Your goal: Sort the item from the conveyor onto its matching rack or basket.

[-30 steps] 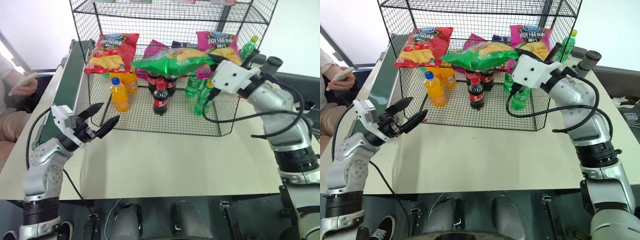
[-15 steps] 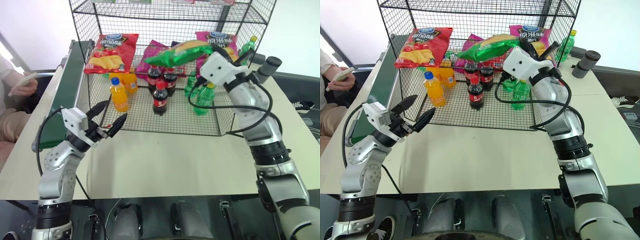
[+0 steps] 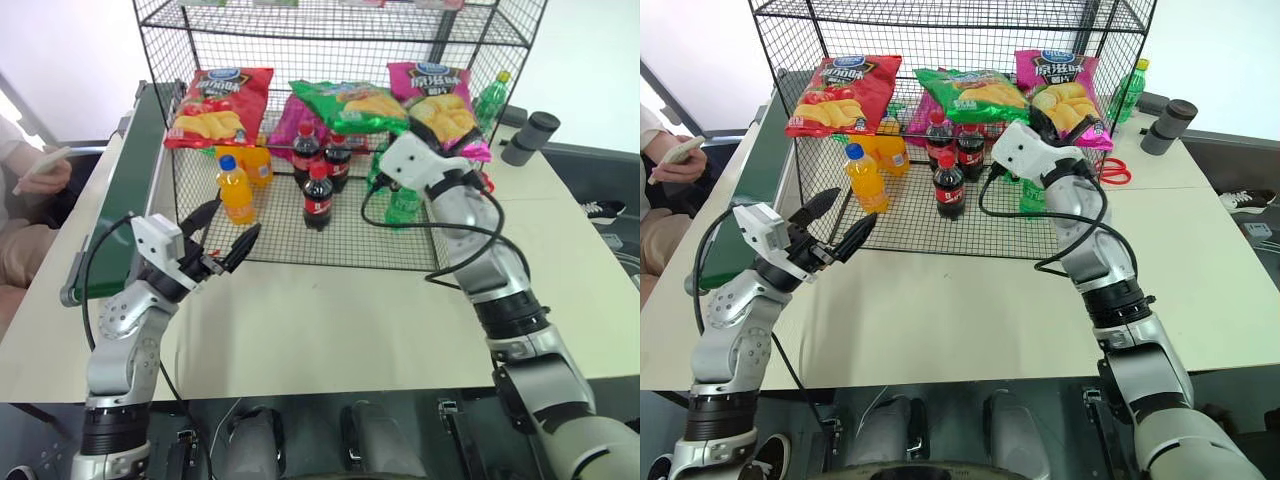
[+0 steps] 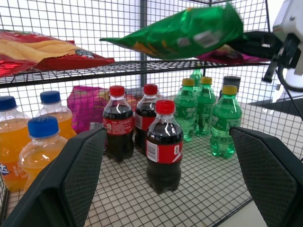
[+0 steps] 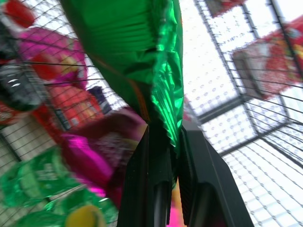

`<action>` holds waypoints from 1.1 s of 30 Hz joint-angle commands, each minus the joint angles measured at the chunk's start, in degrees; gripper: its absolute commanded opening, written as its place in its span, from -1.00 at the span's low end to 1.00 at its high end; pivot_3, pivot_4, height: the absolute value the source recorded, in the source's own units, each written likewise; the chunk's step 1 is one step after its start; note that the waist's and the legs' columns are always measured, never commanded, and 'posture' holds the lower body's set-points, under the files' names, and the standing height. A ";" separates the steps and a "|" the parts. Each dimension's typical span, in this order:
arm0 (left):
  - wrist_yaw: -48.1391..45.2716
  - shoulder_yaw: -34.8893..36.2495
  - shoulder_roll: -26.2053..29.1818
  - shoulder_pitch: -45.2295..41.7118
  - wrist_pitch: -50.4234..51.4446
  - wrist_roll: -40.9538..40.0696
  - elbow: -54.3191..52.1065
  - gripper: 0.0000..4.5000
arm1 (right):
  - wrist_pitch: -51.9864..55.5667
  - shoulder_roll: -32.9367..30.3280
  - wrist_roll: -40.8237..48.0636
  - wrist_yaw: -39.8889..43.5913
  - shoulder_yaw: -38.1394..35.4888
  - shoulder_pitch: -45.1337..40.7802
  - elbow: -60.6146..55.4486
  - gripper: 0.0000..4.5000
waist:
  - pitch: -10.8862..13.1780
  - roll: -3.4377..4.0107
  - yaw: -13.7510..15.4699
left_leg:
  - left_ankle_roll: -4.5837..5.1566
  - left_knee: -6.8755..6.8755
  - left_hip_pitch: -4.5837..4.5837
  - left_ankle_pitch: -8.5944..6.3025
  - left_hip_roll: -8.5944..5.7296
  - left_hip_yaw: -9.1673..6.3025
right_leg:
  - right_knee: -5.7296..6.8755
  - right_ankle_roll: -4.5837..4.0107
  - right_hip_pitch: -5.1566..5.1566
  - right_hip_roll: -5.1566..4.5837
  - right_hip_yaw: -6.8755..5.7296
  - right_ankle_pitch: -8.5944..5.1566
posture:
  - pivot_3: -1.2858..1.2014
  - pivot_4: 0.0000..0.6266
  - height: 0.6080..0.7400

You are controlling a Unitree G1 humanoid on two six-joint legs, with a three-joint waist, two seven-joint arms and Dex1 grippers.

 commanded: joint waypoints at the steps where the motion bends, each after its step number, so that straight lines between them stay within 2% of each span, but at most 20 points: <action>1: 0.20 -0.48 0.14 -0.40 -1.62 0.68 -1.44 0.97 | 0.55 0.46 -0.20 0.00 -0.65 -1.76 -1.87 -1.00 | 0.00 0.00 0.02 | 0.00 0.00 0.00 0.00 0.00 0.00 | 0.00 0.00 0.00 0.00 0.00 0.00 | 0.03 -0.52 1.00; 18: 1.21 -1.40 -0.57 1.20 -2.32 0.87 -2.44 0.97 | 4.75 4.79 -1.13 0.92 0.62 -6.49 -3.38 -1.00 | 0.00 0.00 -0.02 | 0.08 0.00 0.00 -0.05 0.00 0.00 | 0.00 0.00 -0.01 0.00 0.00 0.00 | 0.03 -0.52 1.00; 29: 1.48 -1.67 -0.54 1.20 -2.24 0.89 -2.64 0.97 | 7.42 5.86 -3.26 0.79 2.05 -6.29 -2.17 -1.00 | 0.00 0.00 -0.07 | 0.15 -0.01 -0.01 -0.09 0.00 0.00 | 0.00 0.00 -0.02 0.00 -0.01 0.00 | 0.03 -0.52 1.00; 33: 1.61 -1.72 -0.51 1.13 -2.08 0.93 -2.66 1.00 | 8.01 5.20 -2.63 1.94 1.49 -5.24 -3.78 -0.34 | 0.00 0.00 -0.01 | 0.16 -0.01 -0.01 -0.09 0.00 0.00 | 0.00 0.00 -0.02 0.00 -0.01 0.00 | 0.03 -0.52 1.00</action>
